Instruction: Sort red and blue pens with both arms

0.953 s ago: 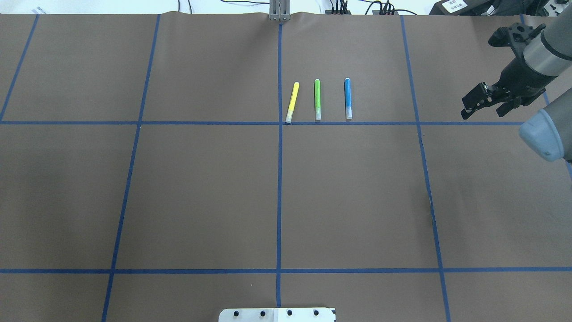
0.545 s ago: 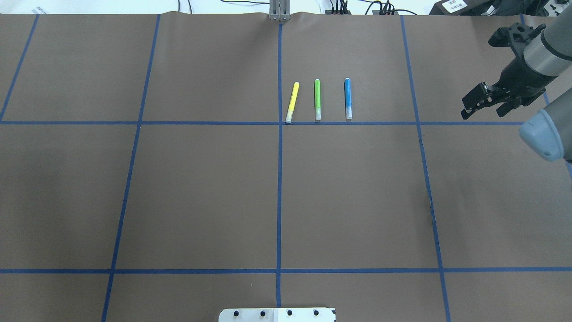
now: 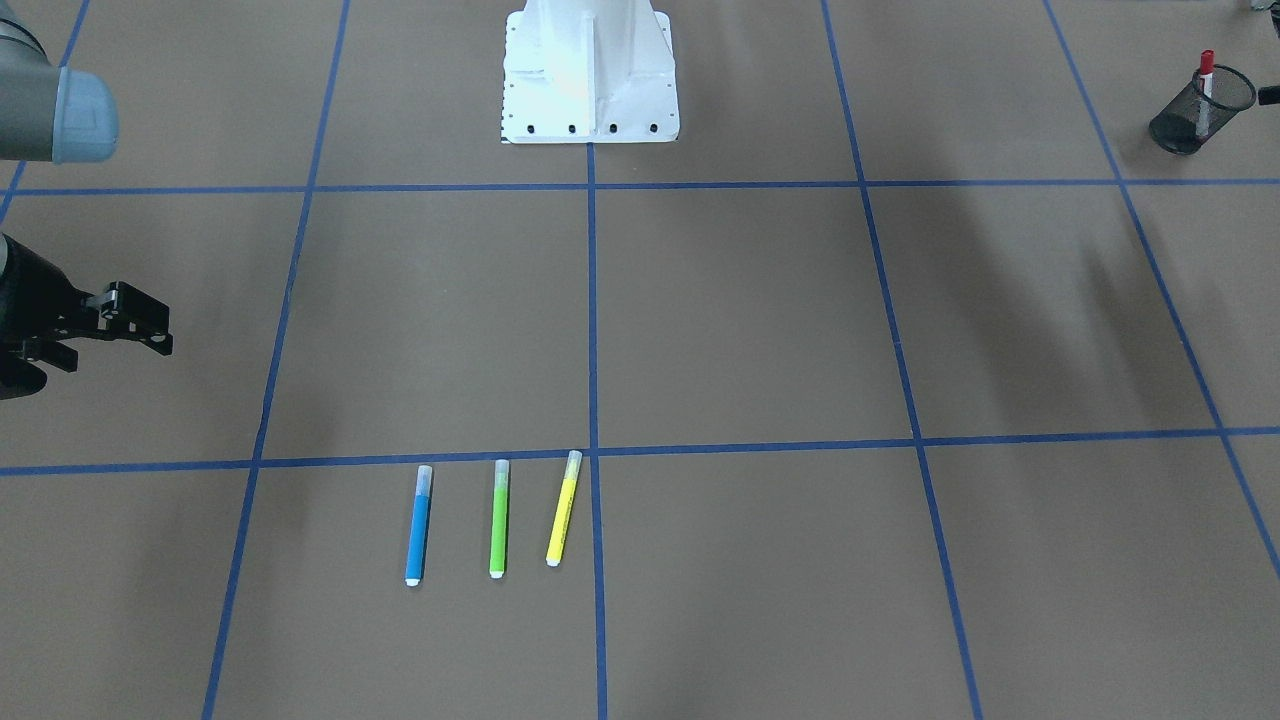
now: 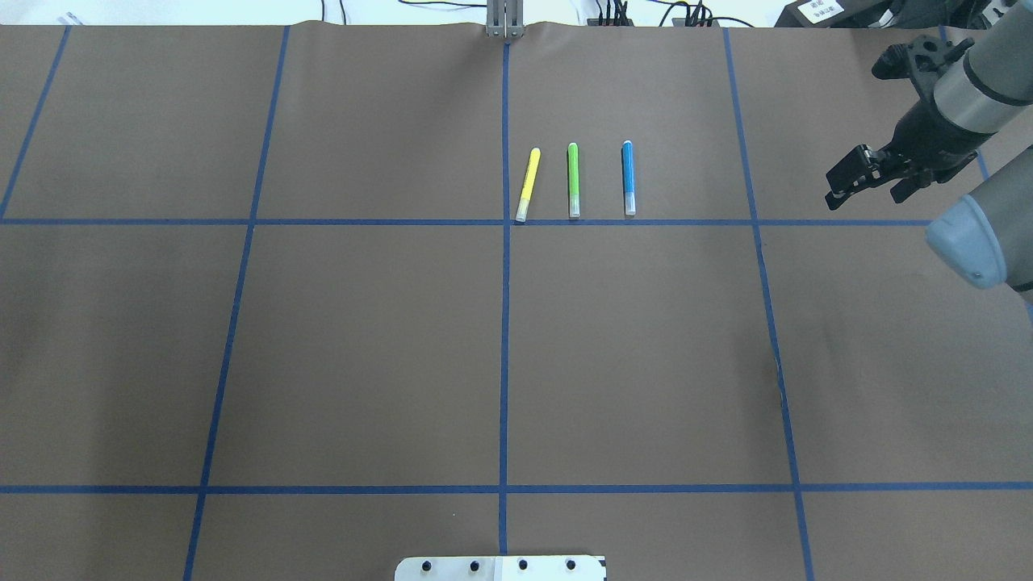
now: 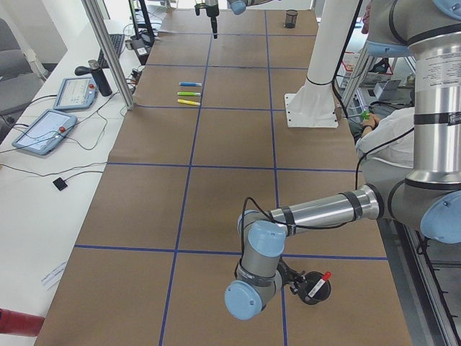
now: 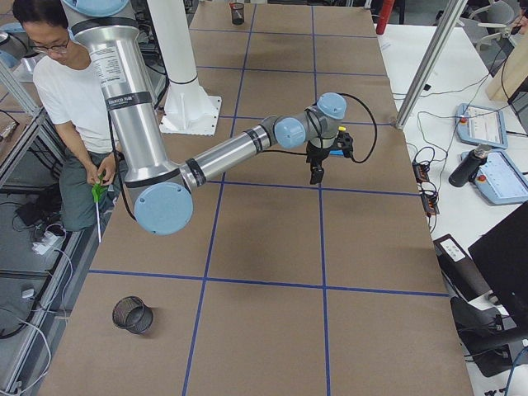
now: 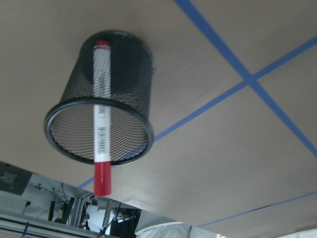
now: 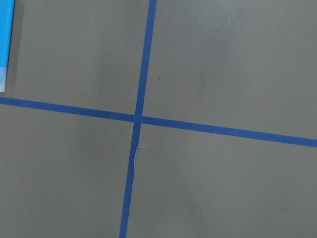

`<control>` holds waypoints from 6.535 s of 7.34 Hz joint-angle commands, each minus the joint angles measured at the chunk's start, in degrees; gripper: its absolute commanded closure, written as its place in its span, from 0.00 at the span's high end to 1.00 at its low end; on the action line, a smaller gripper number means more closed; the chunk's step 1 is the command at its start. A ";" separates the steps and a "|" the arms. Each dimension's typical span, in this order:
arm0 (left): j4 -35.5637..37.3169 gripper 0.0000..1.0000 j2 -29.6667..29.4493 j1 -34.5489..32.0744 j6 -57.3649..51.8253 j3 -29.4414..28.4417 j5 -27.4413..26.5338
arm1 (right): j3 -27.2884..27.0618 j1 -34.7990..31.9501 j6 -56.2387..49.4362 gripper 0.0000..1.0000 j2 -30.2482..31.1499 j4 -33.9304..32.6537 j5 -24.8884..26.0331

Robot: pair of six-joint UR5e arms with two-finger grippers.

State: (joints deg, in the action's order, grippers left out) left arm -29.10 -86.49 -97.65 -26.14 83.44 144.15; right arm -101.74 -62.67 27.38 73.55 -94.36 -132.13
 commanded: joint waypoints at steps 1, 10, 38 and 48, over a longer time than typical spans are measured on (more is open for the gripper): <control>-14.48 1.00 -6.48 0.09 0.21 0.32 3.94 | 0.75 1.92 1.69 0.99 -3.48 -0.03 1.08; -64.50 1.00 -20.46 11.33 25.26 -5.21 -0.71 | 21.75 14.64 28.66 0.99 -19.32 17.19 14.08; -65.11 1.00 -18.37 12.30 31.33 -2.58 -0.98 | 17.04 -17.65 -18.55 0.00 15.71 9.67 10.31; -71.53 1.00 -15.55 12.66 31.50 -2.14 -0.27 | 4.97 -30.47 -60.93 0.00 34.03 -40.85 15.03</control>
State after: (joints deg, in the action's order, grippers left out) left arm -100.40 -101.82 -85.01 5.34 81.22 143.77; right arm -96.46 -90.70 -29.37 106.35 -130.38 -118.96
